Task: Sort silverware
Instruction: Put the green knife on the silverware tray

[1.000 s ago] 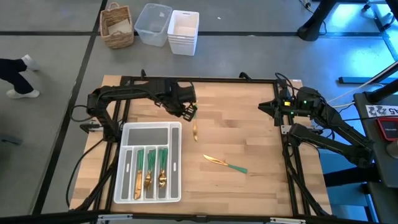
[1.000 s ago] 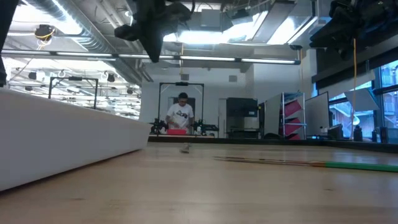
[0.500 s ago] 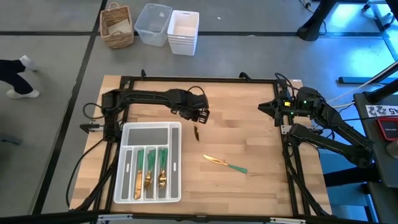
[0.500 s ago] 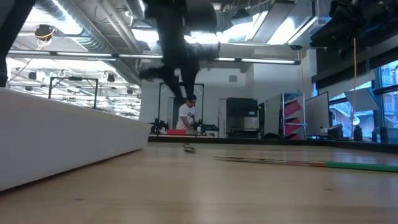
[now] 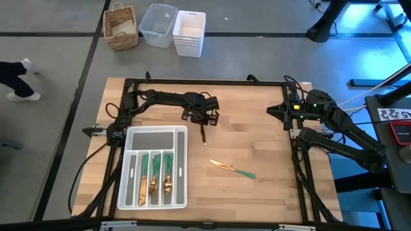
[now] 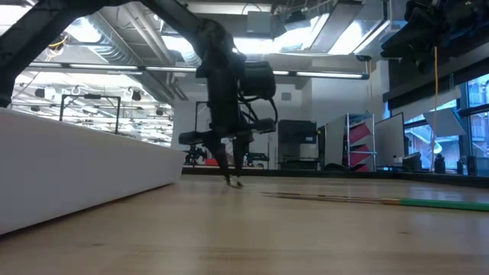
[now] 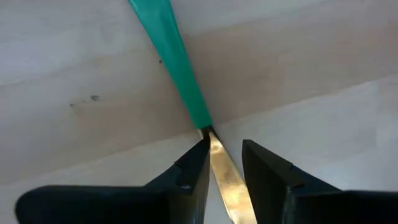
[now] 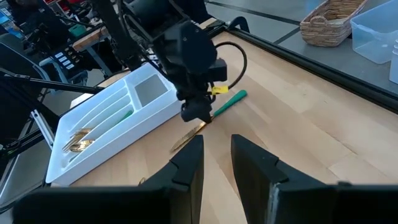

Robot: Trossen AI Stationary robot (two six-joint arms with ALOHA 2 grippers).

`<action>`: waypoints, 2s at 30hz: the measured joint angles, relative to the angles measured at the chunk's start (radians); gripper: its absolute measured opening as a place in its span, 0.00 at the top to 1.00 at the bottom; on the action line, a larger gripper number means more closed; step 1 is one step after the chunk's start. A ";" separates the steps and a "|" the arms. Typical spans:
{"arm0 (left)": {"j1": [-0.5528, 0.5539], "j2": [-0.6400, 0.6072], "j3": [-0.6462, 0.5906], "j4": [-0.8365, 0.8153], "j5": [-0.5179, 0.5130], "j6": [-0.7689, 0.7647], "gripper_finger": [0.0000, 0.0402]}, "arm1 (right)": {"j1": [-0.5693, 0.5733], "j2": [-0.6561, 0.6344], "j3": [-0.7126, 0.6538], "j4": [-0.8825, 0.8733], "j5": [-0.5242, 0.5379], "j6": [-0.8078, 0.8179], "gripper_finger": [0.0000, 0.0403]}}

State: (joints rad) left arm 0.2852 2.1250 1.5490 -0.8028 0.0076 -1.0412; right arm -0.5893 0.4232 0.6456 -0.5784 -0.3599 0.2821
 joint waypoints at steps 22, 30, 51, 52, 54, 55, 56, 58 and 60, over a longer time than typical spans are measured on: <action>0.038 -0.034 0.000 -0.001 -0.037 -0.033 0.81 | 0.000 0.000 0.000 0.000 0.000 0.000 0.79; 0.038 -0.031 0.000 -0.003 -0.050 -0.035 0.81 | 0.000 0.000 0.000 0.000 0.000 0.000 0.79; 0.037 0.005 0.001 -0.251 -0.081 -0.077 0.81 | 0.000 0.000 0.000 0.000 0.000 -0.002 0.79; 0.037 0.005 0.001 -0.271 -0.082 -0.069 0.81 | 0.000 0.000 0.000 0.000 0.000 -0.002 0.79; 0.037 0.005 0.000 -0.267 -0.083 -0.027 0.81 | 0.000 0.000 0.000 0.000 0.000 -0.002 0.79; 0.036 0.005 0.000 -0.250 -0.083 0.002 0.81 | 0.000 0.000 0.000 0.000 0.000 -0.002 0.79; 0.036 0.005 0.000 -0.231 -0.083 0.025 0.81 | 0.000 0.000 0.000 0.000 0.000 -0.002 0.79; 0.036 0.005 0.000 -0.191 -0.083 0.052 0.81 | 0.000 0.000 0.000 0.000 0.000 -0.002 0.79; 0.036 0.005 0.000 -0.144 -0.083 0.048 0.81 | 0.000 0.000 0.000 0.000 0.000 -0.002 0.79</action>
State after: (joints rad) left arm 0.3211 2.1304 1.5486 -0.9471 -0.0750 -0.9936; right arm -0.5894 0.4232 0.6456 -0.5789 -0.3603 0.2798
